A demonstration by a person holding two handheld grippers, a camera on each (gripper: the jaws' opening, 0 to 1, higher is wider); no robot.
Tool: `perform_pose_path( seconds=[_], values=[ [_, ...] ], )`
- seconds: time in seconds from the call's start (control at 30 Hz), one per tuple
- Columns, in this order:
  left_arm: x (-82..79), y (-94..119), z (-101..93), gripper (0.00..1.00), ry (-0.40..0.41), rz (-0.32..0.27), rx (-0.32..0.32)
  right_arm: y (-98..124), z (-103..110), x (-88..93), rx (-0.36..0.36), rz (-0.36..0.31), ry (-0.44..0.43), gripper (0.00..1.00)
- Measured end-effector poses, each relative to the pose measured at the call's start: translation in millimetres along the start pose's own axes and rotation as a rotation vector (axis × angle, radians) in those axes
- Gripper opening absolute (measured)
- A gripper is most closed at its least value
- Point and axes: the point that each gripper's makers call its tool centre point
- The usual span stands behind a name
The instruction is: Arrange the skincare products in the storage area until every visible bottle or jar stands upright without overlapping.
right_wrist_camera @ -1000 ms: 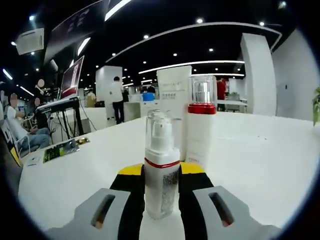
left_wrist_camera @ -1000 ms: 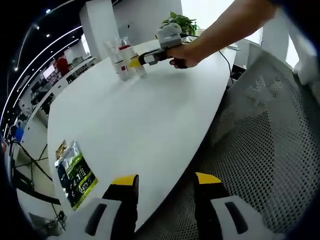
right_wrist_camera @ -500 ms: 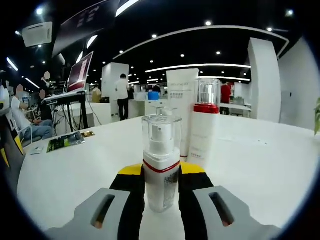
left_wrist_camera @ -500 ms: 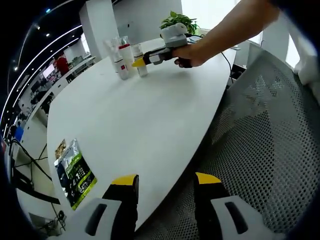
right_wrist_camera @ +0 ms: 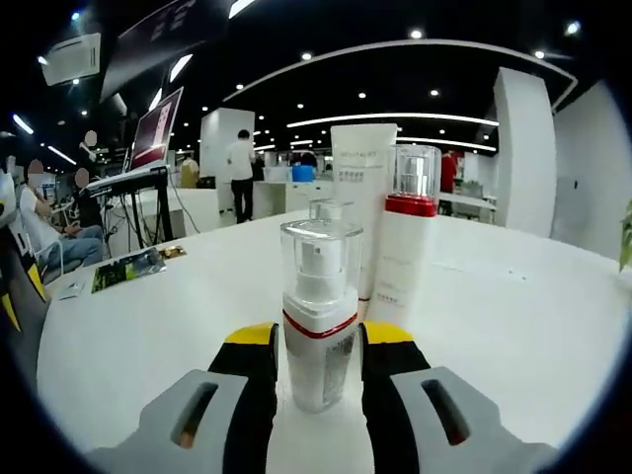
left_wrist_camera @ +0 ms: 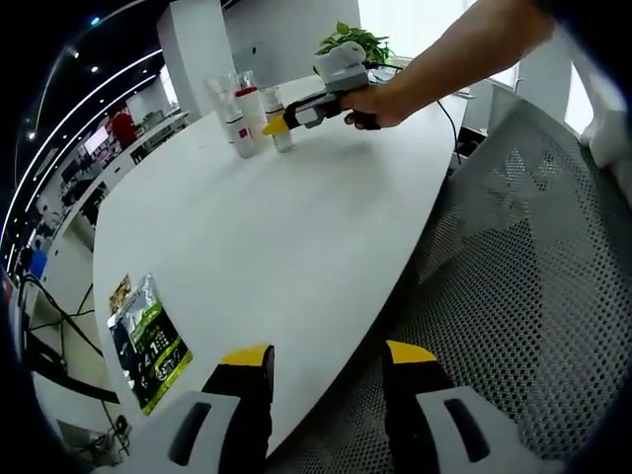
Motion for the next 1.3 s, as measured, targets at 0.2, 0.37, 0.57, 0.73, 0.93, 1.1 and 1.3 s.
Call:
perform_pose_path(
  seconds=[0.2,0.37,0.57,0.73,0.93,1.1,1.3],
  values=[
    [0.2,0.2,0.1,0.45,0.001,0.002,-0.001,3.5,-4.6,3.5,0.022,0.021,-0.026,0.34],
    [0.7,0.0,0.2,0.45,0.002,0.005,-0.003,10.6,-5.1,6.8,0.052,0.029,-0.069,0.41],
    [1.9,-0.3,0.3,0.44,0.004,0.011,-0.003,20.6,-1.9,8.5,0.118,0.037,-0.179,0.44],
    [2.3,-0.5,0.3,0.44,0.005,0.013,-0.002,18.1,3.2,15.9,0.138,0.105,-0.17,0.35],
    [3.7,-0.8,-0.1,0.43,0.005,0.021,0.001,16.5,-4.4,29.3,0.275,0.238,-0.255,0.33],
    [3.9,-0.9,0.5,0.43,0.006,0.022,-0.002,10.3,-2.4,27.4,0.303,0.234,-0.273,0.28],
    [3.2,-0.5,0.7,0.42,0.006,0.017,-0.004,8.3,-7.0,19.9,0.296,0.237,-0.228,0.21]
  ],
)
Point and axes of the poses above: the point that each gripper's makers call its tool centre point, and the gripper's own axes: y roughly backward along the fingers, z roughly to its left, x roughly out of its underside, and after that the axes turned 5 degrees about x, right-handed
